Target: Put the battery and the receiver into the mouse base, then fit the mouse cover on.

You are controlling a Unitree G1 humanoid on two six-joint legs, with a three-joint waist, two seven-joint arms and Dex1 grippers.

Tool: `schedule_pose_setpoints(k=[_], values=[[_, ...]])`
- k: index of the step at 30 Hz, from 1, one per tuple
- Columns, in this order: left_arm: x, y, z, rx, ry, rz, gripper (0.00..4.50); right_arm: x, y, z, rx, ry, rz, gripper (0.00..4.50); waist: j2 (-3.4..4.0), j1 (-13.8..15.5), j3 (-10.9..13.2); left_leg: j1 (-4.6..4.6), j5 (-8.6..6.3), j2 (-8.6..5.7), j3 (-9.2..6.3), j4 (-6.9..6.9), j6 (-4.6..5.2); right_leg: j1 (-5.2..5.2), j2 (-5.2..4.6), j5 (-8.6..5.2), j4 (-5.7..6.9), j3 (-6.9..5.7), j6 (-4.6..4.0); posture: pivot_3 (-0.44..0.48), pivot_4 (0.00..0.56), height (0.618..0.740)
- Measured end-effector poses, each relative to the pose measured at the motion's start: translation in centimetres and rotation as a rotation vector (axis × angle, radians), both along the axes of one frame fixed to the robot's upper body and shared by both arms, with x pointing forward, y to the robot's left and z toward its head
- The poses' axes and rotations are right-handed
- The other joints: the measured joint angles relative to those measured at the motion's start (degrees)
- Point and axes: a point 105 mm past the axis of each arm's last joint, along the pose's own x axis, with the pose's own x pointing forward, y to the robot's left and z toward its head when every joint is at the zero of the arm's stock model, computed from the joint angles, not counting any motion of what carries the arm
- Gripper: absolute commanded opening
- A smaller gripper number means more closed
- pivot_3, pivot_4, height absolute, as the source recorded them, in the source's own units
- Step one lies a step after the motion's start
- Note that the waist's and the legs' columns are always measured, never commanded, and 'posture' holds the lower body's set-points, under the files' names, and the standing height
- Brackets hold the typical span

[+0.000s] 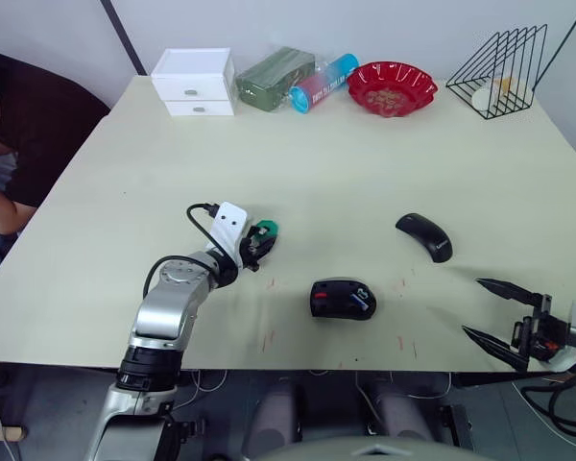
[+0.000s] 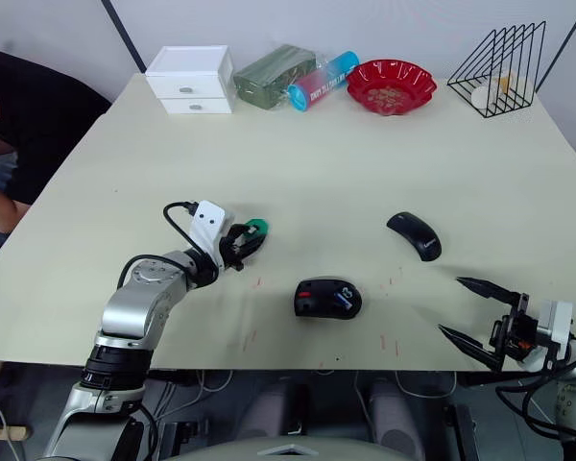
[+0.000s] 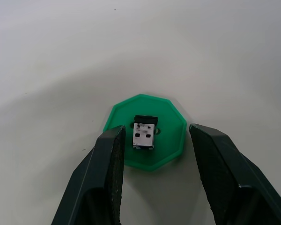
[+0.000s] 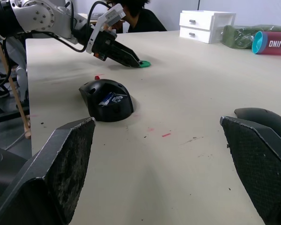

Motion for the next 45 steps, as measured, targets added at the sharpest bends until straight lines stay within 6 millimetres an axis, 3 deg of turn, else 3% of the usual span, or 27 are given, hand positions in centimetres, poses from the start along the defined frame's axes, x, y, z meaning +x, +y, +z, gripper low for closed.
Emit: schedule_pose_setpoints(k=[3,5,6,10,38,45], values=[[0.0,0.0,0.0,0.002,-0.001,0.001,2.35,0.0,0.0,0.0,-0.004,-0.006,0.0,4.5,0.0,0.0,0.0,0.0,0.0,0.0,0.0,0.0,0.0,0.0,0.0,0.0,0.0,0.0,0.0,0.0,0.15,0.74],[0.0,0.0,0.0,0.005,-0.001,0.002,1.82,0.0,0.0,0.0,-0.007,-0.008,0.001,4.5,0.0,0.0,0.0,0.0,0.0,0.0,0.0,0.0,0.0,0.0,0.0,0.0,0.0,0.0,0.0,0.0,0.15,0.74],[0.0,0.1,0.0,0.01,-0.003,0.004,1.25,0.0,0.0,0.0,-0.008,-0.008,0.001,4.5,0.0,0.0,0.0,0.0,0.0,0.0,0.0,0.0,0.0,0.0,0.0,0.0,0.0,0.0,0.0,0.0,0.15,0.74],[0.1,0.0,0.0,0.012,-0.006,0.003,0.01,0.0,0.1,0.0,-0.009,-0.01,0.003,4.5,0.0,-0.02,0.0,0.01,0.0,0.0,0.0,0.0,0.0,0.0,0.0,0.0,0.0,0.0,0.0,0.0,0.15,0.74],[0.2,-0.4,1.0,-0.034,-0.052,-0.017,0.01,0.2,0.0,-0.1,-0.006,-0.013,0.0,4.5,0.0,-0.01,0.0,-0.01,0.0,0.0,0.0,0.0,0.0,0.0,0.0,0.0,0.0,0.0,0.0,0.0,0.15,0.74],[-1.1,-1.4,2.5,-0.095,-0.055,-0.18,0.01,0.3,0.2,-0.1,0.001,-0.012,0.005,4.5,0.0,-0.07,0.01,0.0,0.0,0.01,0.0,0.0,0.0,-0.01,0.0,0.0,0.01,-0.01,-0.01,0.0,0.15,0.74]])
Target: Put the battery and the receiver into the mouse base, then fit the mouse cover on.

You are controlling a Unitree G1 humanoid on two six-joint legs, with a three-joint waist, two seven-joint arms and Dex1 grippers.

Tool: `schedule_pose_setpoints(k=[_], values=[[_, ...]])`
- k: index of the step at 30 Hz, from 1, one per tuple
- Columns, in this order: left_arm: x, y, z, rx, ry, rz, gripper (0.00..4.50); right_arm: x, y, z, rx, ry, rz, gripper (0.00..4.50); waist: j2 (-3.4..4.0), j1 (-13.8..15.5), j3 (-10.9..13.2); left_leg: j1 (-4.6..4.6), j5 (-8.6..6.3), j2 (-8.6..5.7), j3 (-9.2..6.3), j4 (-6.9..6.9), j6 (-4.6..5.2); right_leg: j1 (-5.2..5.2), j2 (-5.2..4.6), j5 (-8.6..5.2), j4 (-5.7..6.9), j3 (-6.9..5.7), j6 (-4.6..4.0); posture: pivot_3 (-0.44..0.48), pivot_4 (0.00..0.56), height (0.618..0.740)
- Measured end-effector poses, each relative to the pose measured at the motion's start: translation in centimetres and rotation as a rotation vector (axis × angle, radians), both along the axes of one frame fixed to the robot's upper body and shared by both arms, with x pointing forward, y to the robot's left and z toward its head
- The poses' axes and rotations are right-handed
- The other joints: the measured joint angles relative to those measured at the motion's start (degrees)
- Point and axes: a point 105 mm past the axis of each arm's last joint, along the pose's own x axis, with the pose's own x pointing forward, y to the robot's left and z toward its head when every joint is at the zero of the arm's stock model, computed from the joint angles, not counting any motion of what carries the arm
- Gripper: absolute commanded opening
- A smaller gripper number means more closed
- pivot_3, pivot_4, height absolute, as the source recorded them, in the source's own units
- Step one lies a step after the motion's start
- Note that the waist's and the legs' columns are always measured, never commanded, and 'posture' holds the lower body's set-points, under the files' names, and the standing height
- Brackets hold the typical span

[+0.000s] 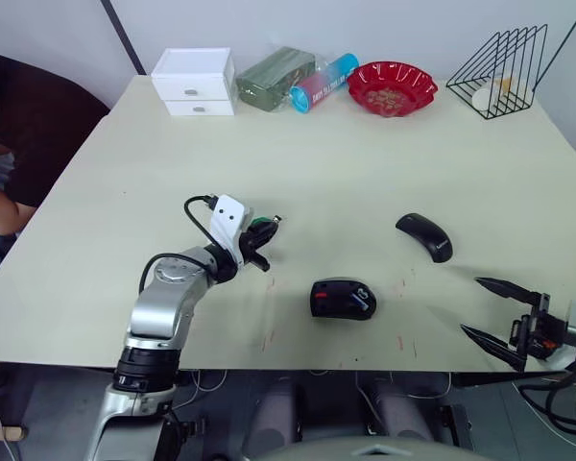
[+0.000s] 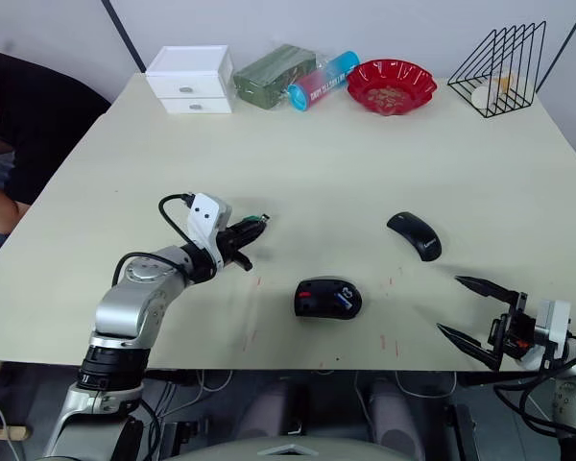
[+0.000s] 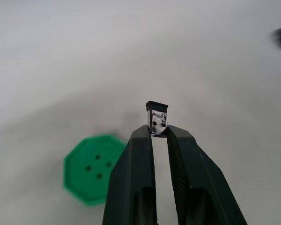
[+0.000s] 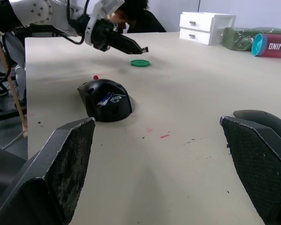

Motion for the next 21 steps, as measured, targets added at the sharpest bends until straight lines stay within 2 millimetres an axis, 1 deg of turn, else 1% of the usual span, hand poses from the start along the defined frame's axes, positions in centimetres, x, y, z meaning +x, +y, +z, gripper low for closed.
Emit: schedule_pose_setpoints(k=[4,9,12,17,21], values=[[-0.9,-0.3,0.4,-0.004,0.015,-0.113,0.01,0.1,0.4,0.3,0.004,-0.009,0.017,4.5,0.01,0.01,0.01,0.0,0.0,0.0,0.01,0.0,0.0,0.0,0.0,0.0,0.0,0.0,0.0,0.0,0.15,0.74],[-2.2,-1.0,0.6,0.004,0.037,-0.269,0.01,0.4,1.0,1.1,0.016,-0.033,0.038,4.5,0.02,0.06,0.02,-0.01,0.0,0.0,0.02,0.0,0.0,0.0,0.0,0.0,-0.02,0.0,0.0,0.0,0.15,0.74],[-2.7,-1.2,1.0,0.018,0.038,-0.361,0.01,0.5,1.8,1.7,0.025,-0.037,0.067,4.5,0.02,0.07,0.03,-0.01,0.0,-0.01,0.01,0.0,0.0,-0.01,0.02,0.0,-0.01,-0.02,0.0,0.0,0.15,0.74],[-3.5,-1.7,1.7,0.056,0.049,-0.545,0.01,0.8,3.8,2.8,0.048,-0.001,0.125,4.5,0.02,0.06,0.05,-0.02,0.0,-0.01,0.03,0.0,0.0,-0.02,0.03,-0.01,-0.02,-0.01,0.0,0.0,0.15,0.74],[-3.6,-2.0,1.7,0.066,0.049,-0.615,0.01,1.0,4.3,3.1,0.062,0.036,0.124,4.5,0.01,0.13,0.08,-0.05,0.0,-0.01,0.02,0.01,0.0,-0.02,0.03,-0.01,-0.03,-0.03,0.0,0.0,0.15,0.74]])
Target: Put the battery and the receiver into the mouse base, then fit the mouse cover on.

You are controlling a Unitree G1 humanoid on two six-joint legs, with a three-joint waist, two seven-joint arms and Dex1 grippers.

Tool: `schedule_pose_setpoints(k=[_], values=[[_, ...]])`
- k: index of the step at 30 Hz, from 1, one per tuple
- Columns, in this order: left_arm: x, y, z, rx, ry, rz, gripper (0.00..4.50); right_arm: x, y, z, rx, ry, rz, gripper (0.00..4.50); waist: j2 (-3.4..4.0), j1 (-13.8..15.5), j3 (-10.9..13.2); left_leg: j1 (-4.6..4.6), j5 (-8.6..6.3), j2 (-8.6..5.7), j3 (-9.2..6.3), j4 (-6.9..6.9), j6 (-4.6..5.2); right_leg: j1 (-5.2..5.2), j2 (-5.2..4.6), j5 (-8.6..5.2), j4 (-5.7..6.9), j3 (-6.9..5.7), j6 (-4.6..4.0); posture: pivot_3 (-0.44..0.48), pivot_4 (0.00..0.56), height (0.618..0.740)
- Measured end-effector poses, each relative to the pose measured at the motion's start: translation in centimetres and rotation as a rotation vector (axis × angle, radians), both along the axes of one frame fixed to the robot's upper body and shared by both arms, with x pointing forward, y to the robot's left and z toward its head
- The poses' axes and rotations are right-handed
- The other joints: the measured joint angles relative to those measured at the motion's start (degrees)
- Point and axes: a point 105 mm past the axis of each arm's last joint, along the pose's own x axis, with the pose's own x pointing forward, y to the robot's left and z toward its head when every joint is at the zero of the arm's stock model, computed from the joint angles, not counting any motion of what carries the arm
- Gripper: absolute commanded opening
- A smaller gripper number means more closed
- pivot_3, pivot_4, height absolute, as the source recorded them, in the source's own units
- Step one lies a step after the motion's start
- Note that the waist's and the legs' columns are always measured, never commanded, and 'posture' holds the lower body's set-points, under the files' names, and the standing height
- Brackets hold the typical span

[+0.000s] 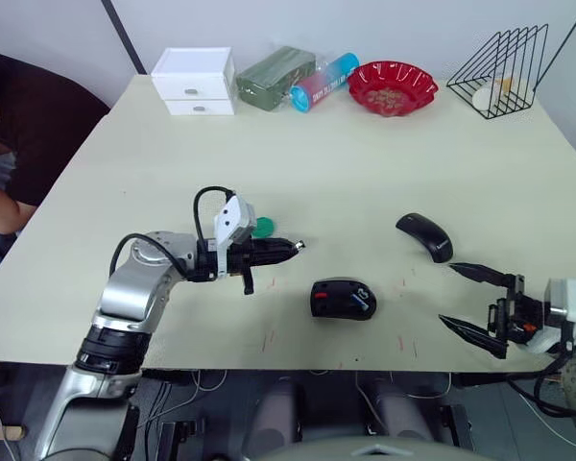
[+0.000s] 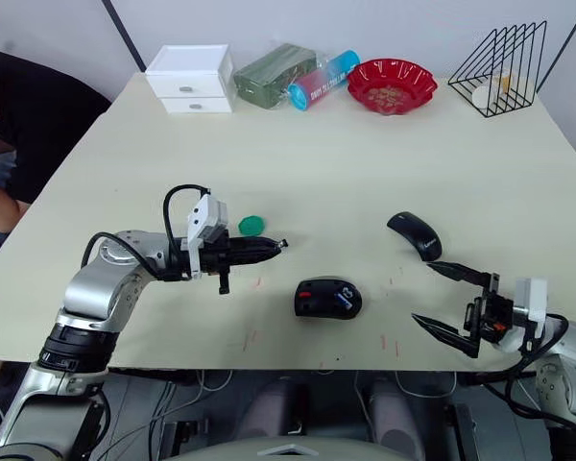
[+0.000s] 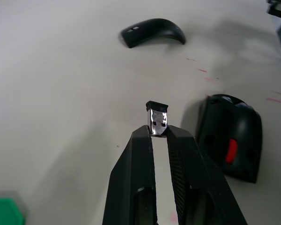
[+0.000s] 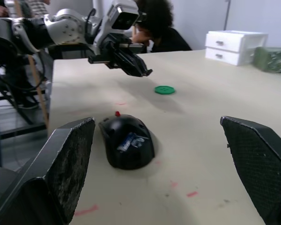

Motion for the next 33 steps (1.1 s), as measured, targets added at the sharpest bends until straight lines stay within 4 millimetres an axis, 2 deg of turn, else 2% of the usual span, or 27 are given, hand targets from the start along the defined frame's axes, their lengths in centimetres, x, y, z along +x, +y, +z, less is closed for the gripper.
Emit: schedule_pose_setpoints(k=[3,9,11,20,29,33], values=[[0.0,-0.2,0.2,0.015,-0.009,-0.06,0.01,0.6,0.5,0.4,-0.004,0.041,-0.011,4.5,-0.06,-0.04,0.08,0.0,0.0,0.0,0.01,0.01,0.0,-0.01,0.01,0.0,0.02,0.01,0.0,0.0,0.15,0.74],[0.3,-0.7,0.3,0.069,-0.033,-0.162,0.01,2.5,2.9,2.1,-0.036,0.153,-0.04,4.5,-0.12,-0.1,0.16,-0.18,0.0,0.0,-0.02,0.01,0.0,-0.19,0.03,0.0,0.02,0.01,0.0,0.0,0.15,0.74],[0.1,-0.9,0.3,0.078,-0.037,-0.188,0.01,2.7,3.8,3.0,-0.042,0.167,-0.037,4.5,-0.14,-0.07,0.17,-0.32,0.0,0.0,-0.04,0.01,0.0,-0.32,0.03,0.0,0.02,0.01,0.0,0.0,0.15,0.74],[0.2,-1.9,1.2,0.107,-0.088,-0.282,0.01,4.1,6.4,4.6,-0.132,0.351,-0.03,4.5,-0.33,-0.06,0.3,-0.43,0.0,0.0,-0.04,0.03,0.0,-0.41,0.03,0.01,0.04,0.0,0.0,0.0,0.15,0.74],[0.2,-3.3,2.0,0.102,-0.14,-0.365,0.01,4.4,9.3,5.4,-0.084,0.707,0.056,4.5,-0.46,-0.15,0.39,-0.51,0.0,0.02,-0.07,0.02,0.01,-0.44,0.03,0.01,0.02,-0.01,0.0,0.0,0.15,0.74],[0.1,-3.4,2.0,0.108,-0.144,-0.373,0.01,4.2,9.6,5.2,-0.073,0.823,0.063,4.5,-0.47,-0.1,0.4,-0.56,0.0,0.03,-0.06,0.02,0.01,-0.46,0.01,0.01,-0.04,-0.02,0.01,0.0,0.15,0.74]])
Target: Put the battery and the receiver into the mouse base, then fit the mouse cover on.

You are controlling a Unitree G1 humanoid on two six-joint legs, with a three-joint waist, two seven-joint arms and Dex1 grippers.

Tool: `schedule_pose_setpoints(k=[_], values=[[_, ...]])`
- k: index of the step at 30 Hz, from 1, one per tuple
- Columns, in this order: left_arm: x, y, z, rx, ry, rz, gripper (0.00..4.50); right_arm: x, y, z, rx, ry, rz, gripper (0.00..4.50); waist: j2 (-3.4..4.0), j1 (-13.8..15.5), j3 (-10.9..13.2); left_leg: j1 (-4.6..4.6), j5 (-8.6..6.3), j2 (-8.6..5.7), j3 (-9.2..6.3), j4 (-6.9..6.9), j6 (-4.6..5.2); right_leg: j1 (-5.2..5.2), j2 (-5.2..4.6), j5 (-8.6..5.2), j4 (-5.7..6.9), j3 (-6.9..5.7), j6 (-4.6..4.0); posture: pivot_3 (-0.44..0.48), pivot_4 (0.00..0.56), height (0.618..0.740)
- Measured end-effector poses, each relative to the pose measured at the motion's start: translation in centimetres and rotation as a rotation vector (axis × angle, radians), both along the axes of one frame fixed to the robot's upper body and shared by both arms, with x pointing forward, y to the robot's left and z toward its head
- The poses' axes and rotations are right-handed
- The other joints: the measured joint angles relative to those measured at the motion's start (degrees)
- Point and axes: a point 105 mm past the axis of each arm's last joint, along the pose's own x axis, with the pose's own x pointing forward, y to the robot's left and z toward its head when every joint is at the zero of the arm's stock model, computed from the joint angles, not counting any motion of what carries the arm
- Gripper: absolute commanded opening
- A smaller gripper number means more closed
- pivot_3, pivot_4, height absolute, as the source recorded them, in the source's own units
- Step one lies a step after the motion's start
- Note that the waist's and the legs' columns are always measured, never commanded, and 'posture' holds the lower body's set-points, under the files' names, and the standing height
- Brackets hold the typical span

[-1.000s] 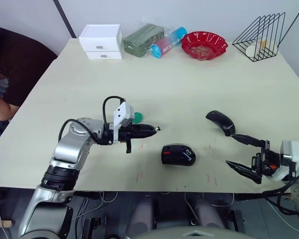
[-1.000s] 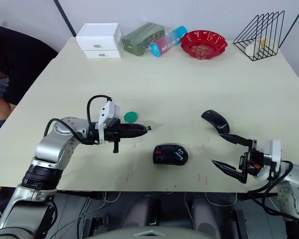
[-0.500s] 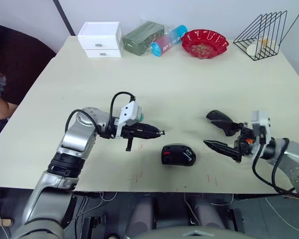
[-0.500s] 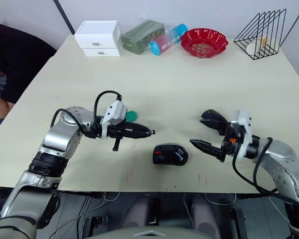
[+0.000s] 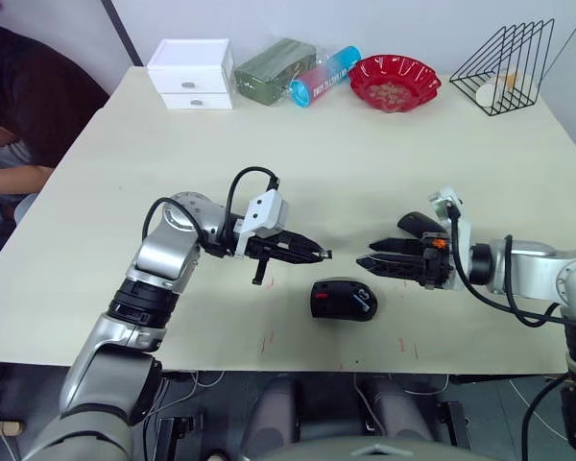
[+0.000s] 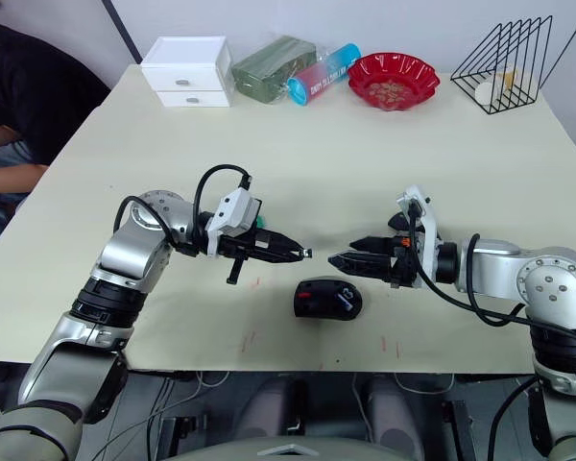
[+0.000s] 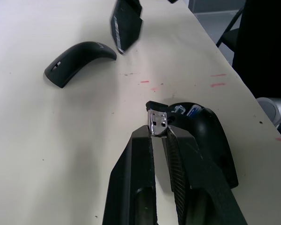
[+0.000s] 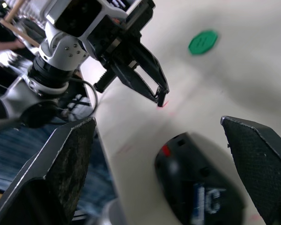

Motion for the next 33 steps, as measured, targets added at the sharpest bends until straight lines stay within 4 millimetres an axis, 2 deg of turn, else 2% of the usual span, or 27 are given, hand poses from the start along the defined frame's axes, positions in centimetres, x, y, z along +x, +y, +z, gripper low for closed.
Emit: schedule_pose_setpoints(k=[4,9,12,21,23,24,26,27,31,33], values=[[0.0,-0.4,0.1,-0.005,-0.009,-0.015,0.01,0.2,0.5,0.0,0.013,0.088,-0.017,4.5,0.0,-0.16,0.0,-0.03,0.0,0.01,-0.01,0.0,0.0,-0.02,0.0,0.0,0.0,-0.01,0.0,0.0,0.15,0.74],[0.1,-0.9,0.5,-0.012,-0.028,-0.03,0.01,0.7,1.6,-0.9,0.013,0.215,-0.063,4.5,-0.01,-0.61,0.0,-0.22,0.0,0.01,-0.02,0.01,0.01,-0.22,0.0,0.0,0.08,-0.01,0.0,0.0,0.15,0.74],[0.2,-1.0,0.3,-0.016,-0.021,-0.028,0.01,0.6,1.9,-1.5,-0.011,0.244,-0.078,4.5,-0.01,-1.23,0.0,-0.71,0.01,0.01,-0.12,0.16,0.01,-0.65,0.0,0.02,0.13,-0.1,0.02,0.0,0.15,0.74],[0.2,-0.8,0.2,-0.013,-0.021,-0.036,0.01,1.0,2.5,-1.7,-0.001,0.285,-0.129,4.5,-0.01,-1.47,0.0,-0.72,0.01,0.03,-0.12,0.15,0.01,-0.65,-0.01,0.02,0.12,-0.11,0.02,0.0,0.15,0.74],[0.3,-0.7,-0.1,-0.002,-0.028,-0.031,0.0,1.0,2.9,-1.9,-0.013,0.29,-0.127,3.85,0.0,-1.47,0.0,-0.71,0.01,0.02,-0.12,0.15,0.01,-0.65,-0.01,0.02,0.13,-0.11,0.02,0.0,0.15,0.74],[0.3,-0.7,-0.1,-0.002,-0.027,-0.031,0.0,1.0,2.9,-1.9,-0.014,0.291,-0.127,3.71,-0.01,-1.47,0.0,-0.71,0.01,0.03,-0.13,0.15,0.01,-0.65,0.0,0.01,0.13,-0.11,0.02,0.0,0.15,0.74],[0.4,-0.7,-0.2,-0.002,-0.024,-0.031,0.0,1.1,3.2,-1.8,-0.011,0.289,-0.135,2.79,0.0,-1.47,0.0,-0.72,0.01,0.03,-0.13,0.15,0.01,-0.65,0.0,0.01,0.12,-0.12,0.02,0.0,0.15,0.74],[0.4,-0.8,-0.2,-0.002,-0.025,-0.033,0.0,1.2,3.2,-1.8,-0.014,0.287,-0.14,2.12,-0.01,-1.47,0.0,-0.72,0.01,0.03,-0.13,0.15,0.01,-0.65,-0.01,0.01,0.12,-0.12,0.02,0.0,0.15,0.74],[0.3,-0.8,-0.3,0.001,-0.027,-0.035,0.0,1.5,3.3,-1.6,-0.013,0.279,-0.16,0.31,0.0,-1.46,0.0,-0.73,0.01,0.03,-0.13,0.15,0.01,-0.65,-0.01,0.01,0.11,-0.12,0.02,0.0,0.15,0.74],[0.3,-0.8,-0.3,0.004,-0.026,-0.035,0.0,1.5,3.4,-1.6,-0.016,0.279,-0.159,0.31,0.0,-1.47,0.0,-0.72,0.01,0.03,-0.13,0.15,0.01,-0.65,-0.01,0.01,0.12,-0.12,0.02,0.0,0.15,0.74]])
